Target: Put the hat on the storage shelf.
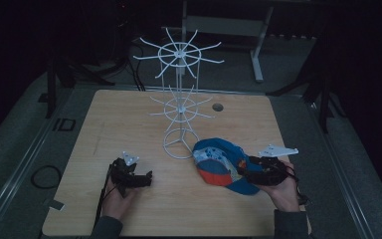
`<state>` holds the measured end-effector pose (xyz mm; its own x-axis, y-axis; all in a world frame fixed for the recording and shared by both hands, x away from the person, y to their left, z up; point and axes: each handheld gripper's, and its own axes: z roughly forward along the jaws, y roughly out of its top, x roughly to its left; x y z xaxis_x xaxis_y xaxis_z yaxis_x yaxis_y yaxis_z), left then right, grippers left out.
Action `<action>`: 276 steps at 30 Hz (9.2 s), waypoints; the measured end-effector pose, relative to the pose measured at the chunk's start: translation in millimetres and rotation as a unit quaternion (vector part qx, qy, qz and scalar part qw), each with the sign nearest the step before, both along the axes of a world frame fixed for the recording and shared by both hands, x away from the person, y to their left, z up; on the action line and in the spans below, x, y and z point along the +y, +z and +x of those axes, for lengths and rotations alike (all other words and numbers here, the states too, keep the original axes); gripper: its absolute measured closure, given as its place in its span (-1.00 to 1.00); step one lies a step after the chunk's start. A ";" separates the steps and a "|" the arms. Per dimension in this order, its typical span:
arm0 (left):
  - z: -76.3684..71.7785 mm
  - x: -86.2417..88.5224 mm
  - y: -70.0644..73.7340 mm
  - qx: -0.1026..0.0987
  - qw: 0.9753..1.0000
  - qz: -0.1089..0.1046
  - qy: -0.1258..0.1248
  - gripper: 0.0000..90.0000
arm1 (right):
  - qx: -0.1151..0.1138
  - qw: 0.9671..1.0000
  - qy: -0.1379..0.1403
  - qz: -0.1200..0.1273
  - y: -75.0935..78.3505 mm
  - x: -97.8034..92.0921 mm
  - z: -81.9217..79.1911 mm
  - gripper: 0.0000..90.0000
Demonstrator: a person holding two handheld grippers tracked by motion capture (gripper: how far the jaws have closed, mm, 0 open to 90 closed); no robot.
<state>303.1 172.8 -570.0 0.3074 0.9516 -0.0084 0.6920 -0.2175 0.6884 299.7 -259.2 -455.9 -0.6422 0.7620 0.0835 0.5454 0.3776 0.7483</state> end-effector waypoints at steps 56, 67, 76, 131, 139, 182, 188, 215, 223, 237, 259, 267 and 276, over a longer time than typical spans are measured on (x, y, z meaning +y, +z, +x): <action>-1.4 -5.6 0.1 -0.001 1.000 0.001 -0.009 -0.97 | 0.037 0.996 0.051 -0.064 9.3 22.9 76.7 -0.37; -1.4 -5.8 0.3 0.001 1.000 0.002 -0.011 -0.97 | 0.049 0.993 0.065 -0.082 3.4 37.2 92.7 -0.38; -1.4 -6.0 0.2 0.000 1.000 0.001 -0.011 -0.97 | 0.062 0.991 0.070 -0.096 -4.7 44.0 102.6 -0.37; -1.5 -7.5 0.2 0.000 1.000 0.000 -0.012 -0.97 | 0.119 0.979 0.121 -0.116 -28.2 50.8 116.1 0.97; -1.5 -7.5 0.2 0.000 1.000 0.000 -0.012 -0.97 | 0.091 0.985 0.117 -0.085 -17.7 40.5 105.6 0.97; -1.4 -7.4 0.3 0.000 1.000 0.000 -0.012 -0.97 | -0.005 0.986 0.148 0.079 44.0 -0.4 53.1 0.96; -1.4 -7.4 0.3 0.000 1.000 0.000 -0.012 -0.97 | -0.013 0.985 0.150 0.086 50.8 -2.8 48.0 0.96; -1.5 -8.0 0.2 -0.001 1.000 0.001 -0.012 -0.97 | -0.061 0.980 0.151 0.111 81.3 0.7 30.0 0.96; -1.5 -8.0 0.2 -0.001 1.000 0.001 -0.013 -0.97 | -0.074 0.978 0.144 0.128 89.2 -2.7 29.7 0.96; -1.5 -7.9 0.3 -0.001 1.000 0.001 -0.013 -0.97 | -0.082 0.977 0.135 0.145 96.1 -1.9 35.1 0.96; -1.5 -7.9 0.2 -0.001 1.000 0.001 -0.013 -0.97 | -0.096 0.970 0.114 0.190 118.2 -10.1 43.3 0.96; -1.5 -8.0 0.2 -0.001 1.000 0.001 -0.013 -0.97 | -0.101 0.968 0.110 0.203 125.9 -11.6 46.5 0.96; -1.5 -8.1 0.2 -0.001 1.000 0.000 -0.012 -0.97 | -0.106 0.966 0.103 0.211 134.0 -10.8 48.7 0.96</action>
<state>301.5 164.7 -569.8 0.3301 0.9439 -0.0072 0.6853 -0.2344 0.6895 348.4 -270.0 -322.0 -0.8132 0.5429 0.2095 0.3095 0.0987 0.9458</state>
